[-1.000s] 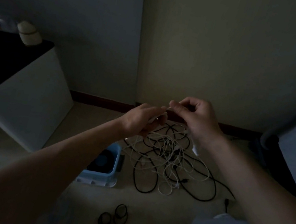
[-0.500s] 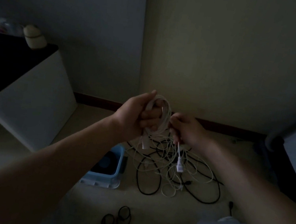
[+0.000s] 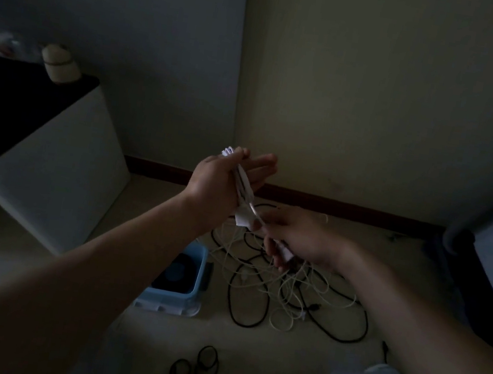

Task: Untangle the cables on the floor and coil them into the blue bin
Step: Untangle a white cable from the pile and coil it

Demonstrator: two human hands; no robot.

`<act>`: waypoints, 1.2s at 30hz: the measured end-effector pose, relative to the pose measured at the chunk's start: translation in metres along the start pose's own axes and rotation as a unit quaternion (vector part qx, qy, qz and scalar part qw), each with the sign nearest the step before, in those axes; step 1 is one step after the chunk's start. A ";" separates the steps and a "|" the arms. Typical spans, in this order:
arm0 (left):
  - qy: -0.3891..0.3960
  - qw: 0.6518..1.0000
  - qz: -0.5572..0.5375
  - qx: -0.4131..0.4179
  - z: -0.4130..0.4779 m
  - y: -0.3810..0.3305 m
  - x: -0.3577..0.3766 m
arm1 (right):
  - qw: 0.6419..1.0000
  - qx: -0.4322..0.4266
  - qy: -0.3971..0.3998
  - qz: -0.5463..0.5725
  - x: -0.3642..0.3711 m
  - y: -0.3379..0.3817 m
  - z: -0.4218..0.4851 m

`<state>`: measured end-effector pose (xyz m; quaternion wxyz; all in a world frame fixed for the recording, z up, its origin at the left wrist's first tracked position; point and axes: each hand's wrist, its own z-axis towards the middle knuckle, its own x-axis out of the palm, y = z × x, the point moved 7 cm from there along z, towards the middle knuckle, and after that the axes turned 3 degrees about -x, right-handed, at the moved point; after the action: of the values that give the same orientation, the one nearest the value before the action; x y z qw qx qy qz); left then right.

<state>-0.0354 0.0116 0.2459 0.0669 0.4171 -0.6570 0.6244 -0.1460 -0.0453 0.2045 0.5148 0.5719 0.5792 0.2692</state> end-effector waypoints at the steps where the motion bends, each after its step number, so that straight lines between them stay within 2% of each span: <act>1: -0.010 0.999 0.033 0.020 -0.001 -0.002 -0.001 | 1.000 -0.002 -0.004 0.000 0.001 0.004 -0.003; 4: -0.034 0.985 0.154 0.066 -0.007 -0.006 0.001 | 0.999 -0.018 -0.038 0.023 -0.001 0.019 -0.008; 8: -0.038 0.950 0.288 0.113 -0.009 0.003 0.004 | 0.994 -0.017 -0.060 0.095 -0.003 0.030 -0.013; 11: -0.051 0.923 0.359 0.132 -0.007 0.009 -0.001 | 0.975 -0.014 -0.091 0.201 -0.005 0.031 -0.013; 14: -0.053 0.931 0.343 0.111 -0.003 0.016 -0.005 | 0.947 -0.005 -0.121 0.299 -0.008 0.027 -0.011; 16: -0.052 0.934 0.335 0.107 -0.003 0.017 -0.003 | 0.941 -0.017 -0.117 0.317 -0.007 0.025 -0.010; 19: -0.076 0.952 0.288 0.066 -0.004 0.019 -0.006 | 0.955 -0.046 -0.089 0.280 -0.002 0.024 -0.006; 23: -0.114 0.971 0.209 -0.025 -0.007 0.027 -0.015 | 0.959 -0.071 -0.123 0.245 -0.002 0.023 -0.003; 27: -0.038 0.990 0.081 -0.107 -0.015 0.037 -0.008 | 0.961 -0.070 -0.172 0.204 0.001 0.022 0.001; 29: -0.019 0.993 0.049 -0.105 -0.019 0.035 -0.007 | 0.963 -0.066 -0.191 0.180 0.004 0.023 0.003; 32: -0.014 0.994 0.066 -0.087 -0.026 0.029 -0.011 | 0.963 -0.063 -0.225 0.133 0.009 0.031 0.003; 36: -0.079 0.987 0.103 -0.092 -0.037 0.030 -0.035 | 0.958 -0.051 -0.281 0.035 0.017 0.033 0.007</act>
<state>-0.0479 0.0564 0.2099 -0.0113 0.3874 -0.7540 0.5303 -0.1240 -0.0246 0.2271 0.6756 0.6172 0.3766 0.1443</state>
